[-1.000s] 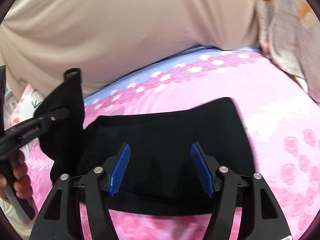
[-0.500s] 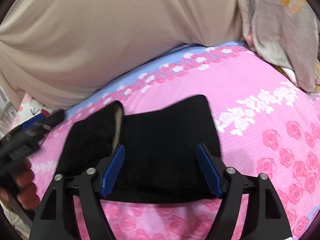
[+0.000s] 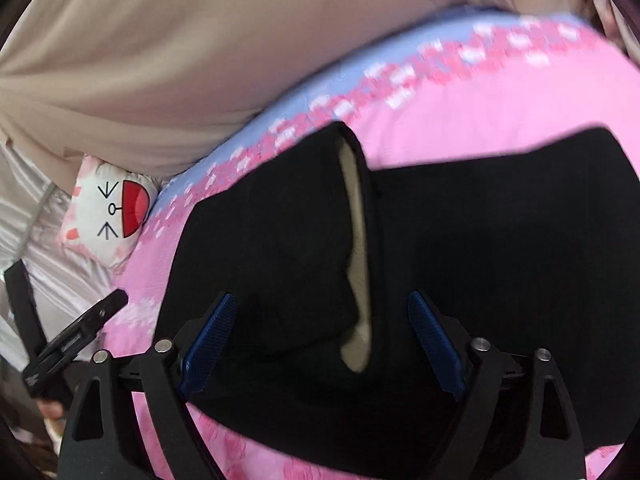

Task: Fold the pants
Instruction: 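Fold the trousers over with the left gripper while the right gripper grasps the other edge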

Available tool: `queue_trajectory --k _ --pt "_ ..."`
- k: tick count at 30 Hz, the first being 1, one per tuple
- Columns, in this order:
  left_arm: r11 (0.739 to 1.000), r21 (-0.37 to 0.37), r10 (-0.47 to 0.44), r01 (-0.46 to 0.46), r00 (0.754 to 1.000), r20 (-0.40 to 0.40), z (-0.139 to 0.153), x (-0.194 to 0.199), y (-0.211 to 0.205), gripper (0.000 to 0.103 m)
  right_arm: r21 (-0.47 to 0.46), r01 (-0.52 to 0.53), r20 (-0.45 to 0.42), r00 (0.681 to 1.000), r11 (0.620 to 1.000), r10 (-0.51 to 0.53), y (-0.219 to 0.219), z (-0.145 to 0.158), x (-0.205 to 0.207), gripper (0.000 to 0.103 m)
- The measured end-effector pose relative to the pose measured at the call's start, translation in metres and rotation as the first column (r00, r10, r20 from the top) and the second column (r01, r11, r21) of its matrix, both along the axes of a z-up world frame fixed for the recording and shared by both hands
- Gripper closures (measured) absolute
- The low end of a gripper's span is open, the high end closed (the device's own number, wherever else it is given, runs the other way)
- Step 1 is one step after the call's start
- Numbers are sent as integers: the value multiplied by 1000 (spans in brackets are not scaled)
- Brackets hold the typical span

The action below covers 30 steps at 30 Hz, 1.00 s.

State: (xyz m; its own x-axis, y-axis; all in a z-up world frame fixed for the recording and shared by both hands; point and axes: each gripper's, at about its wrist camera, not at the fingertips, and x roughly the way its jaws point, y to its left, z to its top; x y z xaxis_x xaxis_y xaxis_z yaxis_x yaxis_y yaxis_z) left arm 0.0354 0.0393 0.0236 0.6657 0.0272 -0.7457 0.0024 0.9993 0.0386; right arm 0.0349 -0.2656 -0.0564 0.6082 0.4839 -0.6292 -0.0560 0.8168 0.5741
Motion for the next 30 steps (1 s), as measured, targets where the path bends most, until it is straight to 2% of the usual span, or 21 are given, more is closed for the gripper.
queue_trajectory --k 1,3,4,7,9,11,12,14,16,17,18,19,20,22,23,25,26,28,30 --pt "1000 -3 -4 4 1000 -2 -2 -2 2 5 -12 -18 -2 1000 1000 18 9 1 1 75" --pt "1000 -20 -7 7 1000 -15 -5 0 5 5 8 -27 11 1000 1000 27 15 7 1 87" --pt "1000 -30 -10 9 1000 -19 -5 0 6 5 16 -32 27 999 999 32 15 14 -2 88" --pt "997 -66 -34 33 999 -14 2 -3 5 5 5 3 164 986 1000 -4 -3 68 -25 89" --pt "996 -67 -60 61 998 15 9 -8 -1 5 -50 70 236 970 996 -56 -25 95 -45 89" --pt "995 -61 -84 85 996 28 10 -11 -10 5 -108 171 274 952 979 -136 -57 111 -69 89" --pt "994 -61 -94 95 995 23 8 -10 -14 5 -132 207 266 950 969 -167 -72 109 -77 89" --pt "991 -68 -119 119 993 0 2 -7 -26 5 -182 267 201 952 946 -230 -101 88 -88 88" --pt "988 -72 -140 139 990 -22 -6 -4 -39 5 -185 301 75 954 935 -292 -125 42 -89 87" --pt "986 -74 -156 152 987 -41 -11 -2 -49 5 -178 304 35 953 936 -302 -130 24 -87 86" --pt "983 -79 -169 165 984 -53 -14 -1 -56 5 -166 304 -2 951 938 -309 -135 4 -85 81" --pt "980 -86 -184 178 981 -66 -17 0 -63 5 -136 304 -11 951 943 -308 -138 -9 -87 79" --pt "977 -94 -199 190 976 -86 -21 1 -71 5 -86 312 9 950 946 -312 -141 -13 -92 78" --pt "969 -126 -227 213 968 -103 -23 1 -82 5 -55 307 22 952 950 -306 -144 -8 -97 74" --pt "963 -147 -243 225 964 -112 -23 0 -87 5 -67 313 34 950 947 -312 -145 -4 -99 67" --pt "955 -177 -262 238 957 -127 -26 1 -96 5 -114 355 68 935 928 -349 -151 5 -106 32" --pt "949 -199 -276 245 950 -144 -29 3 -102 5 -115 365 81 930 924 -357 -154 7 -108 27" --pt "938 -237 -298 254 939 -173 -36 7 -109 5 -100 373 91 927 923 -364 -160 8 -105 25" --pt "923 -289 -319 253 924 -210 -45 13 -118 5 -49 344 46 939 938 -342 -165 -1 -97 25"
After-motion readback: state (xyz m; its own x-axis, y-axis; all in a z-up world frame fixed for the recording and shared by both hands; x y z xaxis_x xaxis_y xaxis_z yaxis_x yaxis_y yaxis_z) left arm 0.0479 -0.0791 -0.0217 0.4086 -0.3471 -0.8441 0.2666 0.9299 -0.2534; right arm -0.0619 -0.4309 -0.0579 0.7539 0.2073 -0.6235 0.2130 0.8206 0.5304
